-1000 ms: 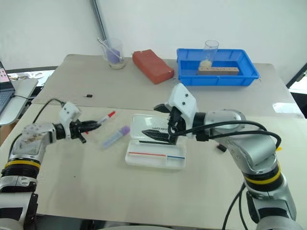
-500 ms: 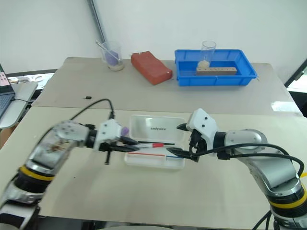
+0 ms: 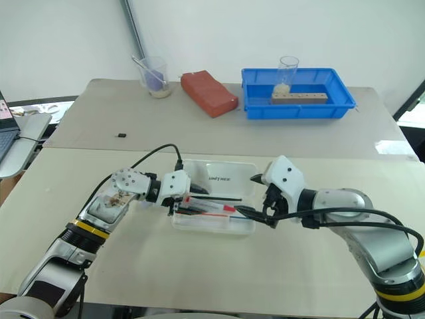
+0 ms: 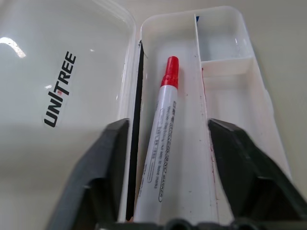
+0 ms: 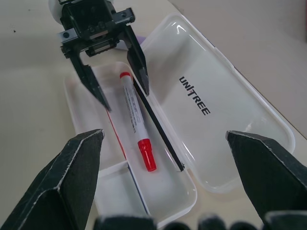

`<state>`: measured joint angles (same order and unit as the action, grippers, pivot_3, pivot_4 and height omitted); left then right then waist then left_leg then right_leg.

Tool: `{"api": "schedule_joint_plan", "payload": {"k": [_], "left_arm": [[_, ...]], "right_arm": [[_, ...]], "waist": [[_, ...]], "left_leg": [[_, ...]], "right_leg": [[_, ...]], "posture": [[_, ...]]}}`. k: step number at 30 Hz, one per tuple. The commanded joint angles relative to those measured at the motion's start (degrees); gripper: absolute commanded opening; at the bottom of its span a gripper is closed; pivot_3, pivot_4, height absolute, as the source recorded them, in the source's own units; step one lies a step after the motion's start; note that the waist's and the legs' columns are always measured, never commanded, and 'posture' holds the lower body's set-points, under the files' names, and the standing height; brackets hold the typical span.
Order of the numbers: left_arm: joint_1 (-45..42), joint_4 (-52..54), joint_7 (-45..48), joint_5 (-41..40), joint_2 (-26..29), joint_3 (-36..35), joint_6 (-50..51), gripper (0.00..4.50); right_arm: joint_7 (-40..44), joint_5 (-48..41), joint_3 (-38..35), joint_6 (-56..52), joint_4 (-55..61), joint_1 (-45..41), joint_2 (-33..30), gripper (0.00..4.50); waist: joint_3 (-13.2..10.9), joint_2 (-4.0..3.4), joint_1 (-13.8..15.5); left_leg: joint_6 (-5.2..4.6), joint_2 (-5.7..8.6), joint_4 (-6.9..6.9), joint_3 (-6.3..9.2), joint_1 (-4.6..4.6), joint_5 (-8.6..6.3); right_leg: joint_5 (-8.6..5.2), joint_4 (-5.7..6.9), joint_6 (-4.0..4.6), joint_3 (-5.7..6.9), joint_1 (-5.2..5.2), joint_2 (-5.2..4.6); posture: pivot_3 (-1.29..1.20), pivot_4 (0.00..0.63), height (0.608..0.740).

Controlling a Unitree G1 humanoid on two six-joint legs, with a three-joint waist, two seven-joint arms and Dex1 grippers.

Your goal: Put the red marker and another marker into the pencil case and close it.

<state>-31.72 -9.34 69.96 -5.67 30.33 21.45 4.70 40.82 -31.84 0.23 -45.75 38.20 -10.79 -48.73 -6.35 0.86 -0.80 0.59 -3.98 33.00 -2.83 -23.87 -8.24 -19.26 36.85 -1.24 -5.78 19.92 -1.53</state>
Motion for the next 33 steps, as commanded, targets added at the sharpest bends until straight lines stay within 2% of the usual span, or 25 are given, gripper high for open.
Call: {"api": "schedule_joint_plan", "payload": {"k": [1,6,12,17,21,24,28,30,33], "left_arm": [[-2.0,3.66,0.48,-2.03,0.93,-3.15,0.83,4.44],[-0.82,7.69,-1.98,-6.76,5.44,-10.99,11.31,4.44],[5.69,6.44,-12.34,-6.12,8.66,-20.65,17.74,4.44],[12.96,7.71,-16.63,-6.47,8.61,-22.56,21.41,4.44],[16.64,7.43,-18.06,-5.16,7.81,-20.88,21.23,4.44],[18.49,8.49,-18.04,-5.59,7.39,-20.48,21.0,3.67],[19.17,9.61,-18.25,-5.91,7.61,-20.76,21.35,1.68],[18.86,9.84,-18.19,-6.08,8.12,-21.27,21.41,0.93],[17.21,10.16,-17.85,-6.66,9.19,-23.25,19.38,0.95]], "right_arm": [[-0.75,-0.61,-2.04,-0.13,1.89,-0.41,0.26,4.5],[-0.74,-2.24,-0.64,-0.16,2.68,-2.25,2.12,4.5],[0.38,-5.54,2.49,-2.55,2.55,-10.45,5.01,4.5],[1.91,-6.34,6.06,-3.64,0.77,-16.95,6.86,4.5],[3.14,-5.67,7.9,-3.4,-0.27,-19.14,7.24,4.5],[3.53,-5.33,8.33,-3.13,-1.02,-19.91,7.35,4.5],[3.77,-4.92,8.45,-2.75,-1.67,-19.96,7.24,4.5],[3.78,-4.65,8.33,-2.57,-1.81,-19.51,7.17,4.5],[3.96,-4.45,7.54,-2.42,-1.8,-18.34,6.52,4.5]], "waist": [[0.0,0.0,0.08],[0.0,0.0,-0.16],[0.04,-0.08,-0.61],[-0.01,0.01,0.02],[-0.01,0.12,0.6],[0.01,0.12,0.56],[0.02,0.1,0.3],[0.02,0.1,0.19],[0.01,0.12,0.12]], "left_leg": [[0.0,0.0,0.01,0.0,0.0,0.0],[0.0,-0.01,0.02,0.04,0.01,0.0],[0.0,-0.03,-0.04,0.13,0.09,0.0],[0.0,-0.03,-0.05,0.12,0.09,0.0],[0.01,-0.01,-0.03,0.03,0.09,0.0],[0.01,-0.01,-0.04,0.02,0.09,0.0],[0.01,-0.01,-0.08,0.02,0.09,0.0],[0.01,-0.01,-0.08,0.02,0.08,0.0],[0.01,-0.01,-0.09,0.02,0.08,0.0]], "right_leg": [[0.0,0.0,0.0,0.0,-0.01,-0.01],[-0.01,0.04,-0.02,0.01,0.0,0.03],[-0.15,0.11,-0.27,-0.01,0.01,0.09],[0.0,0.13,0.02,0.03,0.03,0.01],[0.0,0.09,0.04,0.16,0.2,-0.16],[0.02,0.1,0.07,0.16,0.19,-0.17],[0.02,0.1,0.11,0.13,0.15,-0.16],[0.02,0.11,0.11,0.13,0.13,-0.15],[0.02,0.12,0.12,0.12,0.14,-0.15]], "posture": [[0.0,0.15,0.74],[0.0,0.15,0.74],[0.0,0.15,0.74],[0.0,0.15,0.74],[0.0,0.15,0.74],[0.0,0.15,0.74],[0.0,0.15,0.74],[0.0,0.15,0.74],[0.0,0.15,0.74]]}}
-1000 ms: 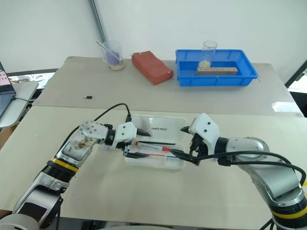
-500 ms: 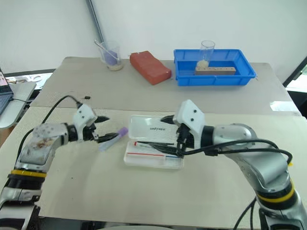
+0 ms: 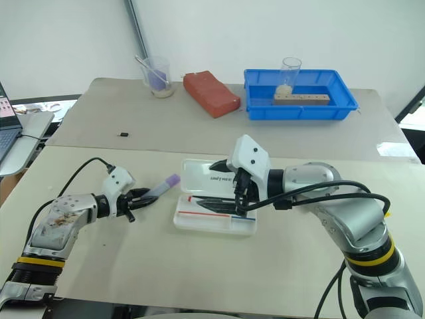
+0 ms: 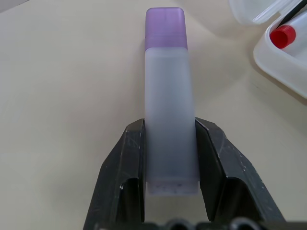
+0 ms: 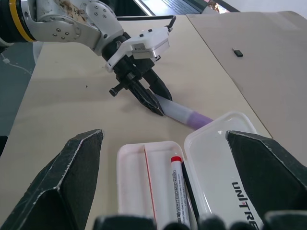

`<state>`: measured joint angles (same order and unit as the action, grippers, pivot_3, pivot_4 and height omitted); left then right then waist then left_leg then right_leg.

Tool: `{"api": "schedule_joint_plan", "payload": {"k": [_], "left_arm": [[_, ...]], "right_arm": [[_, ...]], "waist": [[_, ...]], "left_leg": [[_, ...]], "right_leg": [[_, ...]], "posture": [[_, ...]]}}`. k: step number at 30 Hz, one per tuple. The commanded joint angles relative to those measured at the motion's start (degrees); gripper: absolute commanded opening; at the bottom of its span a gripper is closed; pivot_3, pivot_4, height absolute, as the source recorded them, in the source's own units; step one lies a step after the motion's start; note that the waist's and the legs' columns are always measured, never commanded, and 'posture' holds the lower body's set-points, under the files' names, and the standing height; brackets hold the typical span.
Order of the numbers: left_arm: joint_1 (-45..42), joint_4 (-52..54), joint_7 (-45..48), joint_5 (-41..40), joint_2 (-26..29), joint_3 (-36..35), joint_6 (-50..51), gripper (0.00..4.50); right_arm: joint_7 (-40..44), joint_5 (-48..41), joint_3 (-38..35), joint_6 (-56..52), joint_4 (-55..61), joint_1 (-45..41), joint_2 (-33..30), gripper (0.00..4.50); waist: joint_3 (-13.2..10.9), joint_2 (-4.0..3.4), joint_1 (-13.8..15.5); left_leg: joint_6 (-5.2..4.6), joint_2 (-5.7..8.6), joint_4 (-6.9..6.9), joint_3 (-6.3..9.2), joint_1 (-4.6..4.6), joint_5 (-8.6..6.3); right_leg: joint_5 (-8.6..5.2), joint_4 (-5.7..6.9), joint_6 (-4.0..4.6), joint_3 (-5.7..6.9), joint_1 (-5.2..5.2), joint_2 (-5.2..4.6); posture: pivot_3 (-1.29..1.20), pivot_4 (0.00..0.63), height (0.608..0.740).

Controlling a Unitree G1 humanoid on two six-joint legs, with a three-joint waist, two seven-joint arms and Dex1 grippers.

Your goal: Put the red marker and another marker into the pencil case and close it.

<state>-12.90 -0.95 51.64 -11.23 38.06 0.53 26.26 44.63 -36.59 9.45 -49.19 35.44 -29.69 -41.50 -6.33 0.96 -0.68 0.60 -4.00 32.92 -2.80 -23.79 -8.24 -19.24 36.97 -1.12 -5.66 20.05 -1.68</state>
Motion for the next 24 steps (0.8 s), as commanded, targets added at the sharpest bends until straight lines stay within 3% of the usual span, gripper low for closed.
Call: {"api": "schedule_joint_plan", "payload": {"k": [1,8,12,17,24], "left_arm": [[-2.19,2.02,0.62,-1.45,1.67,-3.09,-3.23,0.95],[-5.44,12.98,9.31,-9.59,7.04,-5.81,-2.64,0.95],[-6.57,17.54,14.15,-11.5,9.12,-2.35,-2.23,0.95],[-8.42,19.15,19.8,-4.13,9.98,10.22,-7.78,0.95],[-9.0,12.93,22.38,1.61,8.32,16.69,-16.45,0.95]], "right_arm": [[0.25,0.33,-2.03,1.05,0.97,0.97,-0.98,4.5],[2.12,3.01,-7.22,4.22,1.19,12.74,-7.4,4.5],[2.45,3.29,-9.17,5.12,1.52,16.65,-8.97,4.5],[2.74,3.99,-10.46,5.74,2.06,19.45,-9.79,4.5],[1.87,3.71,-13.28,5.06,4.26,23.66,-10.15,4.5]], "waist": [[-0.02,0.03,0.02],[-0.02,0.07,0.17],[0.01,-0.02,-0.24],[0.02,-0.04,-0.25],[0.0,-0.02,-0.03]], "left_leg": [[0.0,0.0,0.0,0.01,-0.01,0.0],[0.0,0.01,0.0,-0.08,-0.06,0.0],[0.0,0.02,-0.01,-0.12,-0.03,0.0],[0.0,0.0,-0.02,-0.02,0.0,0.0],[0.0,0.01,0.01,-0.03,-0.03,0.0]], "right_leg": [[0.0,0.0,0.0,0.0,0.0,0.0],[0.0,-0.11,0.0,0.06,0.0,-0.09],[0.0,-0.1,-0.01,0.0,-0.16,-0.07],[-0.01,-0.12,-0.02,-0.07,-0.15,0.09],[-0.01,-0.15,-0.02,-0.09,-0.15,0.07]], "posture": [[0.0,0.15,0.74],[0.0,0.15,0.74],[0.0,0.15,0.74],[0.0,0.15,0.74],[0.0,0.15,0.74]]}}
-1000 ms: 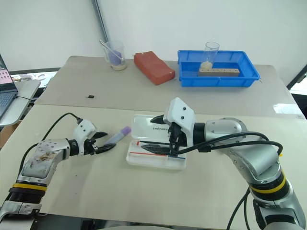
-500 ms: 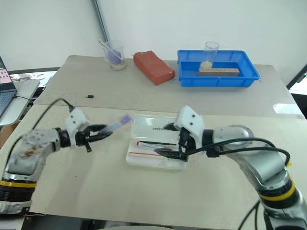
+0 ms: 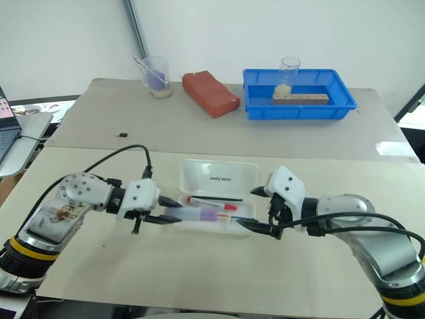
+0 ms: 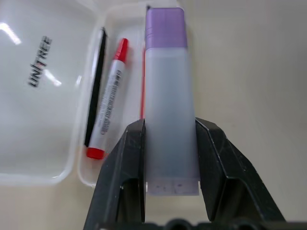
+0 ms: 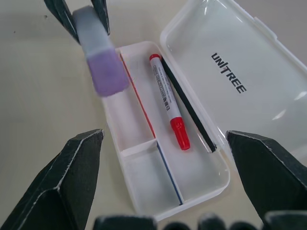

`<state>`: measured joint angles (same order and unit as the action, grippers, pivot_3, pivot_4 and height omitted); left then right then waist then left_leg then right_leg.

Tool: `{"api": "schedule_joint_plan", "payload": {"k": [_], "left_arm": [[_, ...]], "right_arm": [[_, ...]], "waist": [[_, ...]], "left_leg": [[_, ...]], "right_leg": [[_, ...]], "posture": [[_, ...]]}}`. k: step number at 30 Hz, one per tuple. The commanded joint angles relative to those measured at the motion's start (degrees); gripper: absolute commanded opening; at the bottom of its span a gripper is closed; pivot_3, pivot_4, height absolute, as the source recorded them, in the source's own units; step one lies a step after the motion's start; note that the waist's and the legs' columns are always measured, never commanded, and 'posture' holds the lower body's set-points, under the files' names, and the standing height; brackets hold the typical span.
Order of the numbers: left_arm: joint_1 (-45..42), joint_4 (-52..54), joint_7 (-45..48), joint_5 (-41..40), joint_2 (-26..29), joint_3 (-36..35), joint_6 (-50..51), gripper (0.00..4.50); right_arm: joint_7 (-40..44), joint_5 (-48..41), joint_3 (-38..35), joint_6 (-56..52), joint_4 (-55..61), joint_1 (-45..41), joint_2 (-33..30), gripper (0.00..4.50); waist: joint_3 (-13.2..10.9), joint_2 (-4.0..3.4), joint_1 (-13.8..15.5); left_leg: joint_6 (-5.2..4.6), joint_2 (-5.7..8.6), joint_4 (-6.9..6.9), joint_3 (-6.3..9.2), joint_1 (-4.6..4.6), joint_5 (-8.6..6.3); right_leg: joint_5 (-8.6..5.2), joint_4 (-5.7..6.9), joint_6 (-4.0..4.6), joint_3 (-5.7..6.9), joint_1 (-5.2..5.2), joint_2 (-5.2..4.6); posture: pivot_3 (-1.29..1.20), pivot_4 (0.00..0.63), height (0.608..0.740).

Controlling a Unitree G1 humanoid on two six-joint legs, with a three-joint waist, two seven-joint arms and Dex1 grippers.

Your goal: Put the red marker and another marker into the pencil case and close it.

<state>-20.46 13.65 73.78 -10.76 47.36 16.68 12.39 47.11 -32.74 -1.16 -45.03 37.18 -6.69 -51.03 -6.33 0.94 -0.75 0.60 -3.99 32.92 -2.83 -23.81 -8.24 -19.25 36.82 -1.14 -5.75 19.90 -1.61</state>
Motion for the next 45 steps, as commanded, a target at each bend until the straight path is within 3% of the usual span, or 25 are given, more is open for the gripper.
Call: {"api": "schedule_joint_plan", "payload": {"k": [1,12,31,38,42,45], "left_arm": [[-1.79,-2.69,0.05,1.65,-1.64,0.87,-3.42,0.95],[-5.82,-5.12,-1.9,4.69,-7.83,3.76,-1.7,0.95],[-3.14,-3.94,-3.72,5.22,-6.04,3.12,0.12,0.95],[-2.13,-1.35,-4.04,1.98,-6.44,1.46,1.92,4.39],[-2.12,2.9,-2.76,-1.19,-5.36,-0.61,2.64,4.46],[-4.94,6.16,-3.87,-6.04,-7.62,-3.57,4.43,4.46]], "right_arm": [[-0.82,-0.14,-2.87,0.81,2.77,0.99,-0.58,4.5],[-2.97,-1.19,-4.0,-0.48,5.06,2.49,-0.27,4.5],[-2.46,-1.75,-2.2,-0.66,3.11,-1.17,-0.58,4.5],[-2.3,-1.55,-2.42,-0.57,2.75,-0.88,-0.53,4.5],[-1.16,-0.16,-4.34,0.65,0.04,0.32,-2.11,4.5],[0.98,3.75,-6.32,4.05,-5.73,1.26,-5.85,4.5]], "waist": [[0.0,0.01,0.03],[0.0,0.0,-0.02],[0.01,-0.01,0.06],[0.01,-0.02,0.01],[0.01,-0.01,0.1],[0.0,-0.02,0.28]], "left_leg": [[0.0,0.0,0.0,0.01,0.01,0.0],[0.0,0.01,0.04,0.04,0.0,0.0],[-0.01,0.0,0.07,0.08,0.02,0.0],[-0.01,0.0,0.07,0.08,0.03,0.0],[-0.01,0.0,0.08,0.08,0.03,0.0],[0.0,0.02,0.11,0.07,0.04,0.0]], "right_leg": [[0.0,0.0,0.0,0.01,-0.02,0.0],[-0.04,0.01,-0.07,0.01,-0.06,0.04],[-0.14,0.01,-0.25,0.02,-0.13,0.06],[-0.13,0.01,-0.23,0.02,-0.14,0.06],[-0.12,0.01,-0.22,0.02,-0.15,0.05],[-0.13,-0.01,-0.23,0.05,-0.21,0.01]], "posture": [[0.0,0.15,0.74],[0.0,0.15,0.74],[0.0,0.15,0.74],[0.0,0.15,0.74],[0.0,0.15,0.74],[0.0,0.15,0.74]]}}
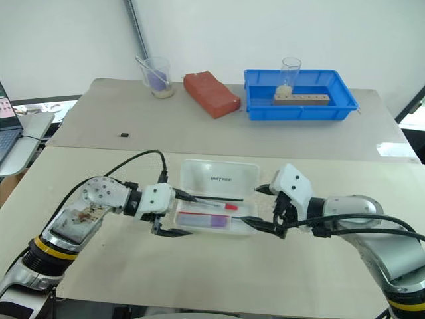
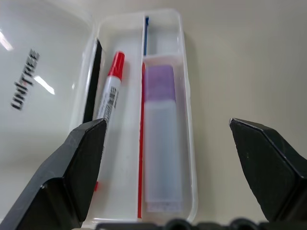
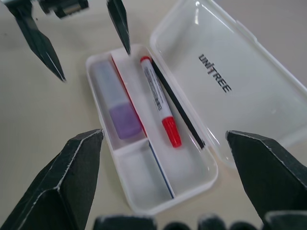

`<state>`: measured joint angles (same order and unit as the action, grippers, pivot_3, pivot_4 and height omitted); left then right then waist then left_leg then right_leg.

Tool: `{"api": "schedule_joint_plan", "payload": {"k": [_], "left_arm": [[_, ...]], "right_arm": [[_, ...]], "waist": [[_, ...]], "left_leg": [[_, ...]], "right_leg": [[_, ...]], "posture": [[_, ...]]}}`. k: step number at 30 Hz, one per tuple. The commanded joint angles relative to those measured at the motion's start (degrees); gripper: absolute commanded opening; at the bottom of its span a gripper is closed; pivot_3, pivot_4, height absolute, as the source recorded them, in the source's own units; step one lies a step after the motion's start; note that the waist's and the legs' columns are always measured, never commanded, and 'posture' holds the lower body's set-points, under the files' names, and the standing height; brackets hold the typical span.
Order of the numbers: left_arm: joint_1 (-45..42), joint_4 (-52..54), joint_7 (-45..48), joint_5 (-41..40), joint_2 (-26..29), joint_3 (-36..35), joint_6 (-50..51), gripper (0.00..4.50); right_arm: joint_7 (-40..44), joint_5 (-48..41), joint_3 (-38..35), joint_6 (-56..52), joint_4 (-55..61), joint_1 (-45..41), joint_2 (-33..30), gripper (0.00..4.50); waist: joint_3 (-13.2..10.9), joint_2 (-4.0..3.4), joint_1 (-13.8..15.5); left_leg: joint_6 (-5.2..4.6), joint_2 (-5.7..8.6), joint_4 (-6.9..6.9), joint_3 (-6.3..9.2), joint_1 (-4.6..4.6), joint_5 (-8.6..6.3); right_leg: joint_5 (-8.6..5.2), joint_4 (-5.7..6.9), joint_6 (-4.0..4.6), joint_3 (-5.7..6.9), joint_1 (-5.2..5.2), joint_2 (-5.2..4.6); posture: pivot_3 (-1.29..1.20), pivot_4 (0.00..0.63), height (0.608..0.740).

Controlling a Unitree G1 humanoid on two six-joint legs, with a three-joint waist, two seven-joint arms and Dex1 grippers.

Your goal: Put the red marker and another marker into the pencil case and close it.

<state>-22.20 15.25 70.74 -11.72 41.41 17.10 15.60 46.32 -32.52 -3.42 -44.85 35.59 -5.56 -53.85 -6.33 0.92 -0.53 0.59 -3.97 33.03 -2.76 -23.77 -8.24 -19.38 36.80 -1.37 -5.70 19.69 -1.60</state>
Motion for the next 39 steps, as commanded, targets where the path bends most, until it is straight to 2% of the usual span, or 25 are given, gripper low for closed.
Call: {"api": "schedule_joint_plan", "payload": {"k": [1,4,7,13,21,24,32,34,39], "left_arm": [[-4.4,5.18,-1.7,-6.35,-2.91,-4.88,1.28,4.46],[-7.02,6.73,-3.4,-8.81,-6.24,-5.97,1.12,4.46],[-7.63,7.68,-4.5,-9.16,-8.07,-5.62,0.49,4.46],[-6.23,9.55,-4.14,-9.0,-7.85,-4.21,0.27,4.46],[-4.68,11.87,-5.99,-9.62,-7.5,-4.24,2.03,4.46],[-4.26,12.27,-6.55,-9.34,-7.32,-4.26,2.47,4.5],[-3.48,13.43,-7.26,-9.73,-6.87,-4.22,2.94,4.5],[-3.27,13.25,-6.89,-9.77,-6.47,-4.69,2.6,4.5],[-1.07,13.7,-4.76,-10.61,-3.26,-5.48,3.19,4.5]], "right_arm": [[2.57,5.14,-4.3,5.33,-6.78,0.28,-4.57,4.5],[5.91,10.76,-2.75,11.18,-16.44,0.27,-8.91,4.5],[8.63,14.67,-0.16,16.08,-24.52,-1.09,-10.23,4.5],[13.76,20.07,6.2,20.81,-36.77,-6.35,-9.03,4.5],[14.91,23.39,8.67,23.31,-46.47,-11.42,-4.03,4.5],[15.2,24.15,8.67,22.95,-47.02,-12.03,-4.02,3.67],[15.62,23.95,8.01,22.25,-45.77,-11.2,-4.42,0.92],[16.24,22.43,7.5,21.39,-42.23,-11.22,-4.01,0.27],[18.76,15.58,8.47,14.07,-24.09,-11.95,-2.09,0.23]], "waist": [[-0.01,-0.01,0.24],[-0.02,0.01,0.42],[-0.1,0.06,0.14],[-0.2,-0.21,-0.69],[-0.23,-0.18,-0.25],[-0.23,-0.18,-0.28],[-0.23,-0.18,-0.13],[-0.23,-0.18,-0.19],[-0.26,-0.31,-0.73]], "left_leg": [[0.0,0.0,0.04,0.0,0.0,0.0],[-0.01,0.01,0.22,0.01,0.04,0.0],[-0.15,0.01,0.22,-0.02,0.28,-0.09],[-0.18,0.0,0.22,-0.01,0.39,-0.12],[-0.18,0.02,0.33,-0.02,0.46,-0.12],[-0.18,0.02,0.34,-0.02,0.48,-0.12],[-0.17,0.02,0.36,-0.02,0.47,-0.12],[-0.17,0.02,0.36,-0.02,0.48,-0.12],[-0.17,0.0,0.25,-0.02,0.47,-0.12]], "right_leg": [[0.0,0.0,0.0,0.01,-0.02,0.0],[-0.04,-0.05,-0.1,0.06,-0.17,-0.01],[-0.03,-0.2,-0.07,0.03,-0.46,-0.01],[0.01,-0.12,0.01,-0.07,-0.49,0.06],[0.01,-0.14,0.0,-0.05,-0.64,0.03],[0.01,-0.13,0.01,-0.04,-0.68,0.02],[0.06,-0.14,0.07,-0.03,-0.7,0.01],[0.06,-0.14,0.07,-0.03,-0.7,0.01],[0.04,-0.09,0.05,-0.07,-0.59,0.06]], "posture": [[0.0,0.15,0.74],[0.0,0.15,0.74],[0.0,0.15,0.74],[0.0,0.15,0.74],[0.0,0.15,0.74],[0.0,0.15,0.74],[0.0,0.15,0.74],[0.0,0.15,0.74],[0.0,0.15,0.74]]}}
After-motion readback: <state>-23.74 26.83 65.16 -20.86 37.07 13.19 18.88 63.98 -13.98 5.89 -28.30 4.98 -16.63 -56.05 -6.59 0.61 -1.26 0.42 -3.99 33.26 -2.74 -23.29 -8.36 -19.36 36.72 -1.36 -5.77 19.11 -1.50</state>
